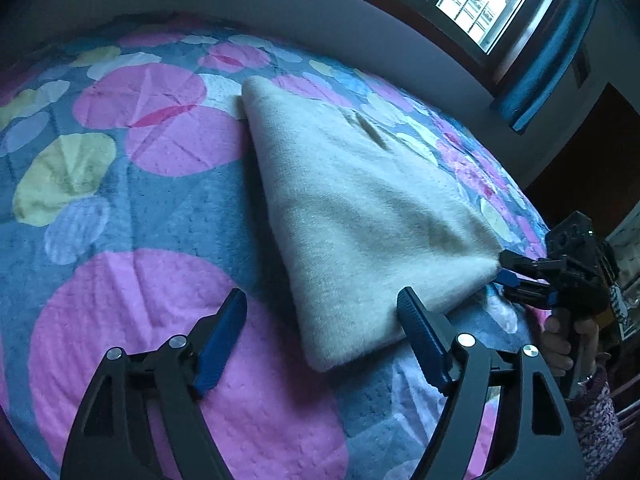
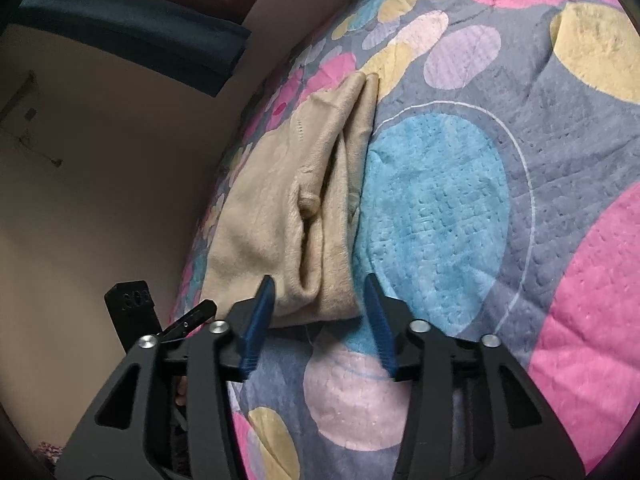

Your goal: Fold small clothes

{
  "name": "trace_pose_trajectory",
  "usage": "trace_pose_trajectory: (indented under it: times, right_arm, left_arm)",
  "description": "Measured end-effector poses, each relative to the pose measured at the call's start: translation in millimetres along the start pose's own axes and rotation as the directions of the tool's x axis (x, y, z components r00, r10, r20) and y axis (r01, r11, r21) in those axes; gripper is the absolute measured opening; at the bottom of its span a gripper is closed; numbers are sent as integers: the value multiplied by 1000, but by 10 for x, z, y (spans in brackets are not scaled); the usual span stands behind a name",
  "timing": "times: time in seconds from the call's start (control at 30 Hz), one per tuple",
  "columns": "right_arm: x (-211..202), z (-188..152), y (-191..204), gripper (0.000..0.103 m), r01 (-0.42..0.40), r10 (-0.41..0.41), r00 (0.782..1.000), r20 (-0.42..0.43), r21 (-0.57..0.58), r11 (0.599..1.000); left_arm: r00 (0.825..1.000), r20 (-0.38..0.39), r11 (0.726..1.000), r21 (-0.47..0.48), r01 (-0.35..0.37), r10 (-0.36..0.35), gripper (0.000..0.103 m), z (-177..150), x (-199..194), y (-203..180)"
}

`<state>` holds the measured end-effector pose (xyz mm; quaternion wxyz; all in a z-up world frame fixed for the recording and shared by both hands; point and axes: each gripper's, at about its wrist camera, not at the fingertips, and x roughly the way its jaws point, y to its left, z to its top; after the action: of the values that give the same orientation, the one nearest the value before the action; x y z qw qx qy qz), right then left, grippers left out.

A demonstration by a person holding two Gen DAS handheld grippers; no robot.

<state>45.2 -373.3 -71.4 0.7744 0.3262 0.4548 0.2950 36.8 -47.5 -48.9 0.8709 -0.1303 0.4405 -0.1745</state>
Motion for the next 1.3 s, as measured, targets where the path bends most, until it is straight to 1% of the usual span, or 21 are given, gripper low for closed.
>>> trace_pose_trajectory:
  times: [0.1,0.2,0.33,0.6,0.73,0.87,0.97,1.17,1.3]
  right_arm:
    - [-17,-32,74,61,30,-30,1000,7,-19,999]
    - [-3,-51,128,66,66,-66,998,12,-38,997]
    - [-22,-108,199,68,120,-119,993,20,-57,991]
    - [-42,-209,330,70,222,-219,975,43,-96,970]
    - [-43,-263,421,70,298,-291,954,69,-126,946]
    - [-34,-315,570,70,397,-381,917,119,-180,900]
    - [-56,-342,679,77,444,-416,894,163,-208,872]
    - [-64,-358,820,82,489,-444,869,217,-243,838]
    - [-41,-378,859,83,504,-456,861,227,-251,827]
  left_arm:
    - [999,5,999,7,-38,38,78,-38,-47,-16]
    - [997,8,997,17,-72,72,78,-86,-92,-34]
    - [993,13,992,32,-118,118,79,-124,-138,-78]
    - [979,47,978,53,-203,200,82,-184,-249,-151]
    - [971,63,971,55,-234,230,82,-196,-288,-168]
    - [963,84,964,49,-262,257,82,-192,-339,-188]
    - [957,102,960,44,-278,272,83,-192,-379,-214]
    - [946,136,953,40,-302,294,85,-192,-446,-261]
    - [938,149,946,45,-322,312,86,-197,-466,-294]
